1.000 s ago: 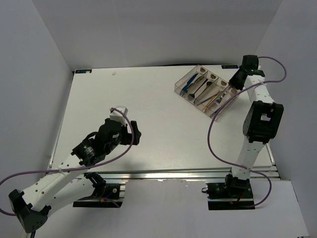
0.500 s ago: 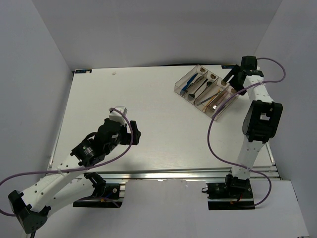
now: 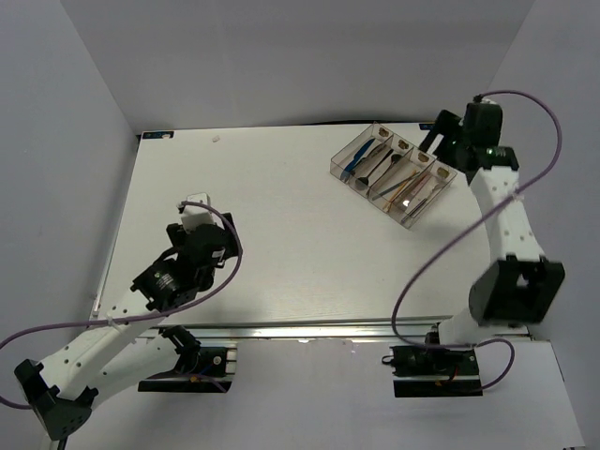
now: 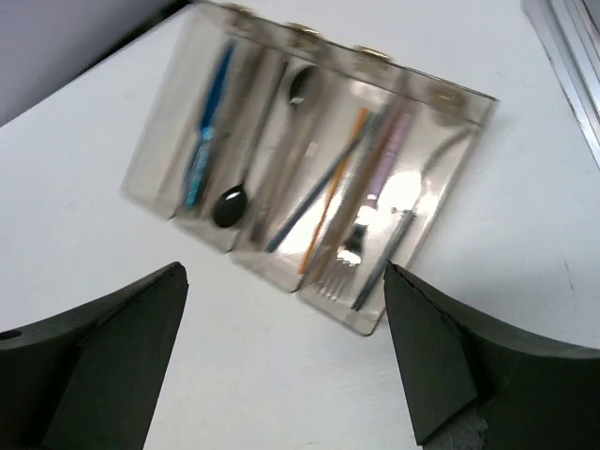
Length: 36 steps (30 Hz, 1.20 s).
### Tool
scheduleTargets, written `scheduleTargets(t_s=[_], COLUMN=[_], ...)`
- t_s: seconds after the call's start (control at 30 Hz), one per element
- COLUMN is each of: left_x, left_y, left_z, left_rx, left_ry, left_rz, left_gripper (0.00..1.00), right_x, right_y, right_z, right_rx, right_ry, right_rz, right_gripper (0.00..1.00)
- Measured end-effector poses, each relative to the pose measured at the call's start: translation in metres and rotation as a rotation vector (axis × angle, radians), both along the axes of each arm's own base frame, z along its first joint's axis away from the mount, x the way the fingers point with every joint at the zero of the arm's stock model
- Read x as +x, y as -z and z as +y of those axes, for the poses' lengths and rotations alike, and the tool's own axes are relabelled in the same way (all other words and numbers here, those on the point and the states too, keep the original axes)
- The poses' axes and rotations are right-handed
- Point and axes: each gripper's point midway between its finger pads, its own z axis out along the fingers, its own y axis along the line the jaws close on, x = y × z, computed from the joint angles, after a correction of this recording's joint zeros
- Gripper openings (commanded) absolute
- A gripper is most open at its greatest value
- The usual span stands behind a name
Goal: Sort the eating utensils into containers
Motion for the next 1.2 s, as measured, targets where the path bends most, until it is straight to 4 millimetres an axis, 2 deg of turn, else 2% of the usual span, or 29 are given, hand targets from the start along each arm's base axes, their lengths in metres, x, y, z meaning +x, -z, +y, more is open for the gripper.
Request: scheduleTargets(t_s=[0.07,0.17,0.23,0.33,0.5,0.63,0.77,0.87,1.03,1.2], left_x=[0.005,0.012,0.016,0.021,0.018,0.003,-0.016,-0.023,-0.024,-0.023], left_y=[-0.008,-0.028,-0.047,-0.076,-0.092,-0.092,-0.085,-0.081,-0.075,-0.072], left_z=[0.014,0.03,0.038,0.051,0.066,0.079,0.095,0.1,0.099,0.096], left_rx=[0.038,0.082,0.085,0.067,0.055,0.011,-0.036,-0.048,-0.045,-0.044], left_ry=[-0.082,-0.176,-0.223,-0.285,-0.328,-0.334,-0.338,-0.341,-0.328,-0.311], left_rz=[-0.016,-0.051,-0.085,-0.147,-0.206,-0.265,-0.323,-0.333,-0.323,-0.313], left_gripper=[0.98,0.98,0.98,0.98,0.98,0.98,0.98,0.98,0.98,0.98], right_x=[-0.031,-0.088,-0.124,-0.163,-0.209,-0.234,-0.247,-0.252,-0.254,-0.253], right_y=[-0.022,-0.032,-0.03,-0.036,-0.056,-0.07,-0.066,-0.05,-0.021,-0.01], right_z=[0.035,0.094,0.112,0.104,0.088,0.079,0.074,0.07,0.069,0.069], right_rx=[-0.048,-0.1,-0.115,-0.135,-0.154,-0.176,-0.208,-0.225,-0.237,-0.24], right_ry=[-0.114,-0.316,-0.405,-0.426,-0.43,-0.441,-0.455,-0.458,-0.468,-0.472], right_rz=[-0.076,-0.147,-0.169,-0.223,-0.333,-0.398,-0.403,-0.382,-0.325,-0.298], right_gripper=[0.89,0.89,0.89,0.89,0.89,0.89,0.89,0.89,0.89,0.89])
